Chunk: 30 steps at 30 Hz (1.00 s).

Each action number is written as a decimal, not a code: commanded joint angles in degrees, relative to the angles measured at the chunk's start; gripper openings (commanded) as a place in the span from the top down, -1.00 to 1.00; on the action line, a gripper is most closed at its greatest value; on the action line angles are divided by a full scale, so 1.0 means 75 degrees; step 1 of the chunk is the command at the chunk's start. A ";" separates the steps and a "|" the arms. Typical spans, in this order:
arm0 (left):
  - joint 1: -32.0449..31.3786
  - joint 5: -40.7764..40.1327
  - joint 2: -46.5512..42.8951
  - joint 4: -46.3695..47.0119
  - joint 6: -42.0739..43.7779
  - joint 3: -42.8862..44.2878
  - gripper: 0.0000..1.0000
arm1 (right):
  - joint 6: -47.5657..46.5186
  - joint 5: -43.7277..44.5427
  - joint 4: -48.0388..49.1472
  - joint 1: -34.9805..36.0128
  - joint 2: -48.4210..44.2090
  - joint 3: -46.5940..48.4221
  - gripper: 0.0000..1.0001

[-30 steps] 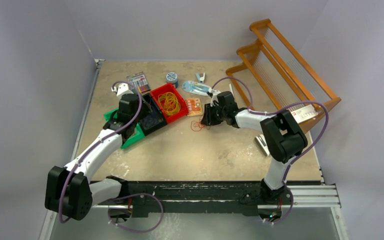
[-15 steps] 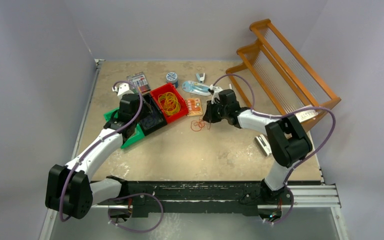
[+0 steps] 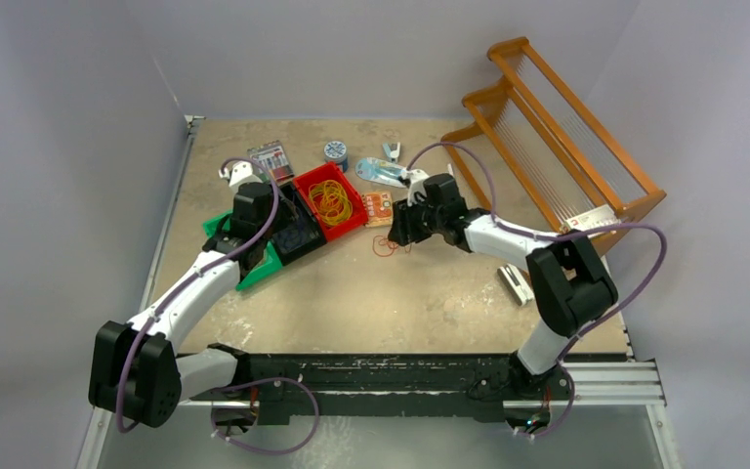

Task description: Untangle the cables

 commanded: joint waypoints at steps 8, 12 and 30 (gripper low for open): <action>-0.0022 0.0074 0.0014 0.0370 0.0114 0.0133 0.09 | -0.0611 0.0368 -0.0613 0.0614 0.0607 0.0674 -0.09; -0.0020 0.0086 0.0046 0.0381 0.0137 0.0149 0.09 | -0.0659 0.0587 -0.0656 0.0620 0.0535 0.0673 -0.02; -0.0015 0.0189 0.0166 0.0480 0.0111 0.0137 0.09 | -0.0772 0.0725 -0.0823 0.0614 0.0496 0.0787 0.61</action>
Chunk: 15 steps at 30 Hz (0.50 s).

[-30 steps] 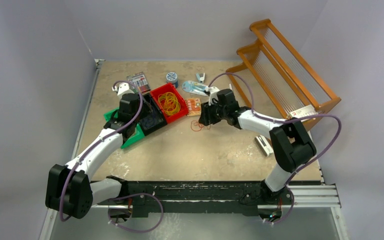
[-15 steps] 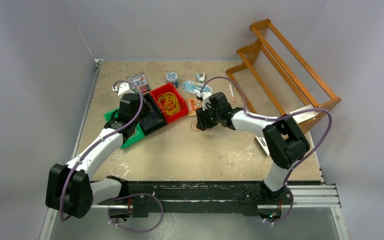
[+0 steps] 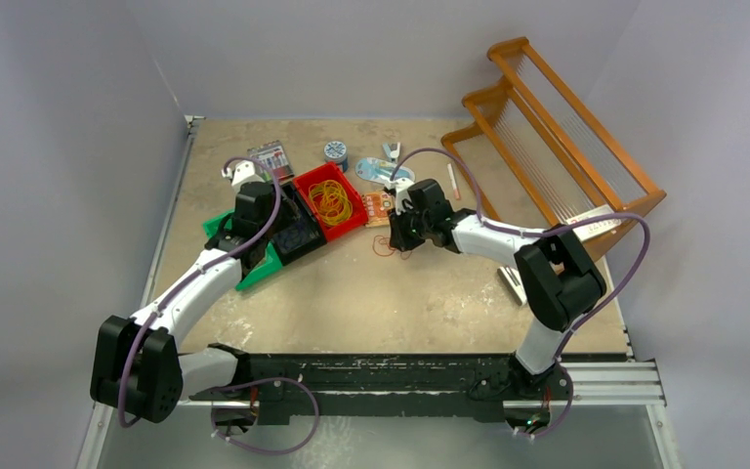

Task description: Untangle the cables

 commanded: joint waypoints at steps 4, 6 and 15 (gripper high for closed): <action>-0.0011 0.0061 0.0005 0.0356 0.0106 0.0126 0.09 | -0.0119 0.0131 -0.0041 -0.0015 -0.0050 0.0339 0.48; -0.0014 0.0076 0.0013 0.0364 0.0114 0.0133 0.09 | -0.0131 0.0125 -0.0050 -0.0015 0.0031 0.0369 0.47; -0.0022 0.0064 0.0043 0.0386 0.0094 0.0120 0.09 | -0.0173 0.0038 -0.0020 -0.0015 0.0311 0.0455 0.52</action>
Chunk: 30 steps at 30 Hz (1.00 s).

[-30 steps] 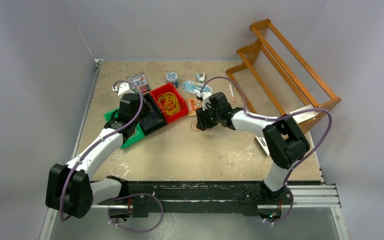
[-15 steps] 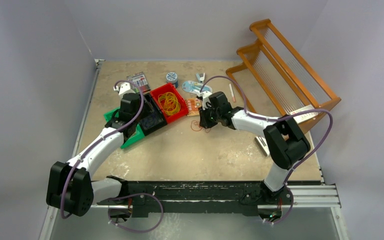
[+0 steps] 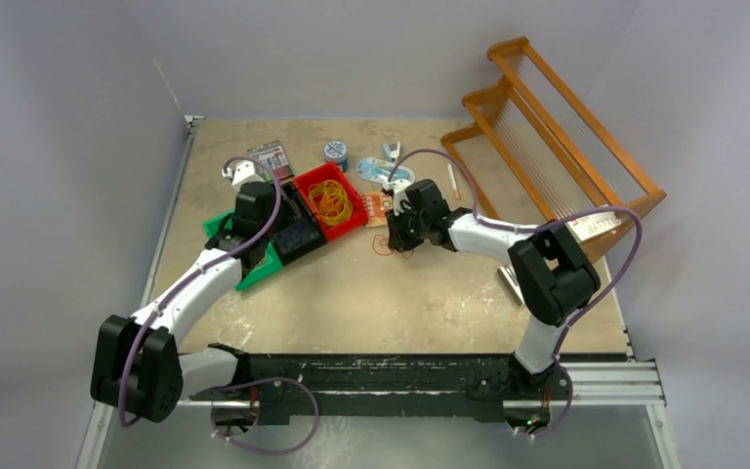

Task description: Untangle the cables

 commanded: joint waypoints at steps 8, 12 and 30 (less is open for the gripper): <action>-0.0022 0.0061 0.0022 0.0388 0.0135 0.0154 0.09 | -0.0031 0.0076 0.0301 -0.0014 -0.0480 0.0151 0.82; -0.0012 0.0456 -0.0186 0.0733 0.0234 0.0109 0.07 | 0.0379 -0.0060 0.0566 -0.0016 -0.1076 -0.0009 1.00; -0.0062 0.2794 -0.1033 0.4194 -0.0247 -0.0905 -0.04 | 0.1099 -0.2483 0.2991 -0.0471 -0.2917 -0.0332 1.00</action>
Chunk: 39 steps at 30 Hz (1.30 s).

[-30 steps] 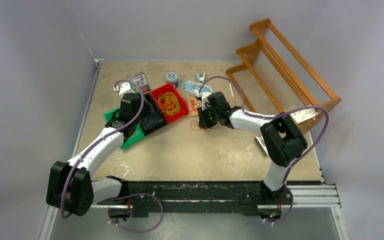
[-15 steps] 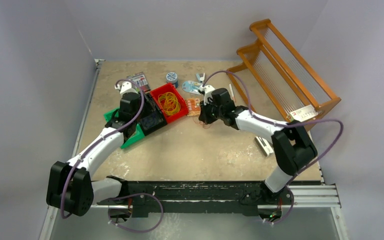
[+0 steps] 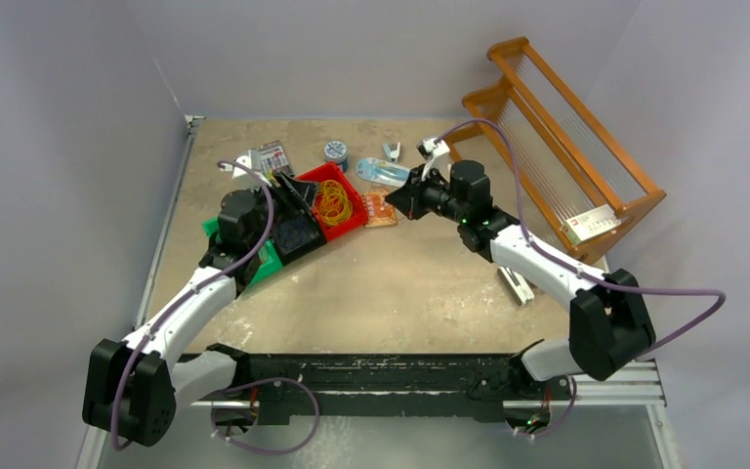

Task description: Untangle the cables

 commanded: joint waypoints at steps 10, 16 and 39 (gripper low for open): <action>-0.0063 0.0910 0.0026 0.2431 -0.0541 -0.0619 -0.06 | -0.1019 -0.2583 0.0727 -0.0015 -0.0736 0.0309 1.00; -0.0087 0.1399 0.0634 0.2607 -0.1677 -0.0389 -0.07 | -0.0862 -0.2724 0.1563 -0.0021 -0.0775 -0.0072 1.00; -0.0456 0.1942 0.1292 0.2887 -0.4042 -0.0133 -0.16 | -0.0703 -0.2619 0.2786 -0.0006 -0.0200 -0.0142 1.00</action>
